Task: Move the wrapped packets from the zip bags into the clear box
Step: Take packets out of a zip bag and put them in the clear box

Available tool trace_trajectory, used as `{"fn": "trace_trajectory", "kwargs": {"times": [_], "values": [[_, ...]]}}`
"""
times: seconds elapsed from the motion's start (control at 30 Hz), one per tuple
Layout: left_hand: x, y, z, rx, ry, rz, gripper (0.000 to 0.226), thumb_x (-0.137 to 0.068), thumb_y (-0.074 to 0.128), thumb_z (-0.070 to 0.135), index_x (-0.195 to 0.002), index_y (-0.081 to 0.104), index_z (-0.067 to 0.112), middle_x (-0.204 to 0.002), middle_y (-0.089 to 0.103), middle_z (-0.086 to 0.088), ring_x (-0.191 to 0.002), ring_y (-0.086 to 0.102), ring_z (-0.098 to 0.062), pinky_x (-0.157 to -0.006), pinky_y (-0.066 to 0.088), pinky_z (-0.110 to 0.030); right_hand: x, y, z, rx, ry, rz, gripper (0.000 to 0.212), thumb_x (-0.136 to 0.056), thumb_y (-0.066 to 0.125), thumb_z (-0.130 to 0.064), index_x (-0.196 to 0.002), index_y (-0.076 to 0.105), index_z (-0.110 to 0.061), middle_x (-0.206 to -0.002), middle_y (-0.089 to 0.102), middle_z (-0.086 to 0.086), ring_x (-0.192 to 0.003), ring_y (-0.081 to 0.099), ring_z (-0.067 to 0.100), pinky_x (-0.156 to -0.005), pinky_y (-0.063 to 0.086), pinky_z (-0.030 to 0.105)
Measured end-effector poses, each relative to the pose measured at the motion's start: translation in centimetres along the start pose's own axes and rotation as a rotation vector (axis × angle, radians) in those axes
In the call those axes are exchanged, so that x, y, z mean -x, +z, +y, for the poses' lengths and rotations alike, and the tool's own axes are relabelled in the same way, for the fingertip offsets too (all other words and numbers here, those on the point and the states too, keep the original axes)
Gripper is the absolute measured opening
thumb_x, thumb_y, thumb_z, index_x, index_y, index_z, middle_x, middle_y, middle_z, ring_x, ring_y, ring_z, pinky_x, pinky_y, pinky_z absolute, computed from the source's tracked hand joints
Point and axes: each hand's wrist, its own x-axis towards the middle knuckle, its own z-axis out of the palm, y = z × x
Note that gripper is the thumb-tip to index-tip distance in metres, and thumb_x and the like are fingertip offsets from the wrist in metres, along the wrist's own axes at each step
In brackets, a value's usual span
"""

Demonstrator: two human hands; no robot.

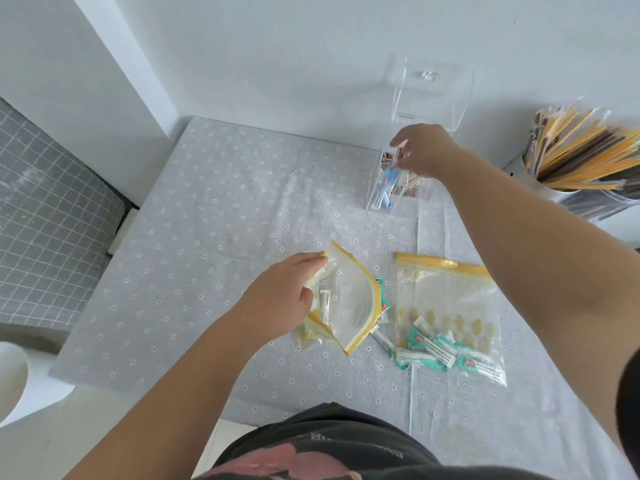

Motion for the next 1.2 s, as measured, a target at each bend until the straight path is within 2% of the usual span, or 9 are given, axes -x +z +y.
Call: {"fn": "trace_trajectory", "kwargs": {"times": [0.1, 0.2, 0.33, 0.47, 0.77, 0.93, 1.03, 1.1, 1.2], "values": [[0.0, -0.2, -0.1, 0.008, -0.005, -0.007, 0.06, -0.093, 0.042, 0.001, -0.147, 0.04, 0.026, -0.152, 0.033, 0.022, -0.096, 0.054, 0.003, -0.066, 0.034, -0.001, 1.2, 0.2, -0.3, -0.057, -0.015, 0.128, 0.037, -0.083, 0.066, -0.01, -0.118, 0.063, -0.02, -0.116, 0.063, 0.008, -0.107, 0.057, 0.023, -0.089, 0.047, 0.034], [0.0, -0.5, -0.3, 0.025, -0.019, 0.002, 0.061, -0.091, 0.042, 0.001, -0.146, 0.041, 0.029, -0.151, 0.034, 0.023, -0.082, 0.055, 0.012, -0.063, 0.036, -0.004, 5.9, 0.4, -3.0, -0.329, -0.054, 0.187, 0.023, -0.083, 0.054, -0.005, -0.089, 0.069, -0.021, -0.09, 0.07, 0.001, -0.074, 0.06, 0.012, -0.068, 0.049, 0.026], [-0.2, -0.7, -0.9, 0.045, -0.036, -0.002, 0.062, -0.09, 0.043, 0.001, -0.145, 0.043, 0.031, -0.151, 0.035, 0.023, -0.063, 0.049, 0.024, -0.063, 0.035, -0.007, 14.4, 2.3, -6.5, -0.553, -0.165, -0.296, 0.028, -0.082, 0.053, 0.0, -0.073, 0.068, -0.022, -0.072, 0.071, 0.001, -0.068, 0.066, 0.01, -0.075, 0.058, 0.033], [-0.2, -0.3, -0.5, -0.03, 0.012, -0.046, 0.065, -0.09, 0.042, 0.001, -0.146, 0.04, 0.035, -0.153, 0.031, 0.025, -0.095, 0.06, -0.002, -0.065, 0.035, -0.005, 16.6, 9.6, -7.7, -0.059, -0.19, -0.586, 0.03, -0.092, 0.045, -0.011, -0.107, 0.07, -0.019, -0.108, 0.069, -0.001, -0.098, 0.065, 0.018, -0.089, 0.053, 0.035], [1.2, 0.2, -0.3, -0.057, 0.076, -0.046, 0.065, -0.089, 0.042, -0.001, -0.146, 0.041, 0.03, -0.151, 0.03, 0.028, -0.116, 0.048, -0.011, -0.064, 0.036, -0.001, 14.9, 17.4, -7.8, -0.033, 0.21, -0.55, 0.029, -0.09, 0.052, -0.045, -0.082, 0.053, -0.017, -0.07, 0.052, -0.004, -0.078, 0.058, 0.018, -0.074, 0.049, 0.03], [1.8, 0.2, -1.2, -0.063, 0.068, -0.038, 0.067, -0.087, 0.043, -0.001, -0.146, 0.04, 0.03, -0.152, 0.03, 0.027, -0.117, 0.052, -0.009, -0.066, 0.035, -0.002, 15.1, 17.7, -8.5, -0.056, 0.256, -0.564, 0.022, -0.084, 0.063, -0.036, -0.08, 0.051, -0.018, -0.07, 0.05, -0.005, -0.078, 0.059, 0.018, -0.075, 0.05, 0.031], [2.1, 0.0, -1.3, -0.041, 0.056, -0.029, 0.066, -0.087, 0.044, -0.001, -0.146, 0.04, 0.029, -0.152, 0.03, 0.026, -0.095, 0.053, 0.012, -0.062, 0.036, -0.003, 15.7, 17.6, -8.4, -0.17, 0.238, -0.523, 0.031, -0.082, 0.063, -0.019, -0.064, 0.038, -0.018, -0.062, 0.041, -0.004, -0.054, 0.042, 0.011, -0.054, 0.039, 0.023], [2.1, 0.0, -1.2, -0.035, 0.06, -0.021, 0.065, -0.088, 0.044, -0.001, -0.146, 0.04, 0.027, -0.153, 0.03, 0.024, -0.1, 0.049, 0.006, -0.061, 0.037, -0.002, 16.1, 17.3, -8.3, -0.213, 0.217, -0.483, 0.034, -0.084, 0.062, -0.014, -0.062, 0.036, -0.018, -0.06, 0.038, -0.003, -0.05, 0.037, 0.01, -0.046, 0.03, 0.019], [2.0, 0.1, -1.1, -0.027, 0.064, -0.007, 0.064, -0.088, 0.044, 0.0, -0.146, 0.041, 0.026, -0.153, 0.031, 0.023, -0.096, 0.05, 0.006, -0.062, 0.037, -0.002, 16.2, 16.7, -8.7, -0.214, 0.225, -0.482, 0.015, -0.088, 0.061, -0.015, -0.08, 0.049, -0.012, -0.077, 0.053, 0.002, -0.065, 0.053, 0.016, -0.055, 0.042, 0.021]]}}
